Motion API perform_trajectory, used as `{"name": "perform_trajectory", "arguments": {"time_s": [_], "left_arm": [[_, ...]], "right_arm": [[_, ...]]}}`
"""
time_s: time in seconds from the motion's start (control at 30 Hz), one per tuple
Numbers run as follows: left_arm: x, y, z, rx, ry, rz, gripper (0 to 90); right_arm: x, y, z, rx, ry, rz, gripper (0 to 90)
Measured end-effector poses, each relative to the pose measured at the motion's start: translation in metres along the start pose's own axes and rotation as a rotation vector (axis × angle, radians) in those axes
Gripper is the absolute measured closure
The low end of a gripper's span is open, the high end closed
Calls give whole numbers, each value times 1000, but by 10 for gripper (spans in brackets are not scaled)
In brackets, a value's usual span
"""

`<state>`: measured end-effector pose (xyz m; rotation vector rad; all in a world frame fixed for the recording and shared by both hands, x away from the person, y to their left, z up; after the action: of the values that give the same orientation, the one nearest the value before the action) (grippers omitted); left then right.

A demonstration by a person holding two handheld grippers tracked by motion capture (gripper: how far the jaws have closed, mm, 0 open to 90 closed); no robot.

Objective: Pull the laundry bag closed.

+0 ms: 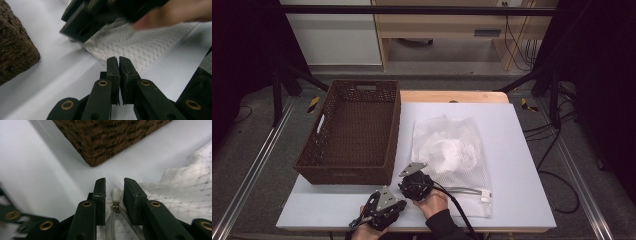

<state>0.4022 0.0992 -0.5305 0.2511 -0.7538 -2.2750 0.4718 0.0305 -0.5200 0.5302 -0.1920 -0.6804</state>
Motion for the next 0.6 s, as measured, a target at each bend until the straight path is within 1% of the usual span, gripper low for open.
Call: {"name": "perform_trajectory", "arguments": {"time_s": [0.03, 0.07, 0.13, 0.2, 0.23, 0.33, 0.4, 0.47, 0.5, 0.6], "left_arm": [[0, 0, 0, 0, 0, 1, 853], [0, 0, 0, 0, 0, 1, 853], [0, 0, 0, -1, 0, 1, 853], [0, 0, 0, -1, 0, 1, 853], [0, 0, 0, -2, 0, 2, 853], [0, 0, 0, -2, 0, 2, 853], [0, 0, 0, -2, -1, 2, 853], [0, 0, 0, -2, -3, 2, 853], [0, 0, 0, -3, -2, 2, 853], [0, 0, 0, -2, -1, 5, 853]], "right_arm": [[1, 0, -5, -16, -7, -2, 715], [1, 0, -7, -15, -12, -4, 717], [1, 1, -8, -20, -17, -14, 726], [1, 2, -8, -33, -25, -9, 765], [1, 2, -8, -42, -22, -12, 796], [1, 3, -7, -50, -11, -18, 807], [2, 3, -3, -39, -7, -12, 835], [3, 4, 2, -21, 5, -20, 849], [3, 4, 5, -8, 21, -21, 851], [2, 3, 10, -6, 24, -17, 852]]}}
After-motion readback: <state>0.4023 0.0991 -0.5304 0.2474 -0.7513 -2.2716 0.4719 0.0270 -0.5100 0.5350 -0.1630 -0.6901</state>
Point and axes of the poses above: each handheld gripper's, and its own axes: z roughly backward along the jaws, y roughly out of its top, x roughly to its right, the point moved 7 cm from there along -z, roughly forward along the jaws, and after that the axes turned 12 degrees about -x, right-handed, at the moved point
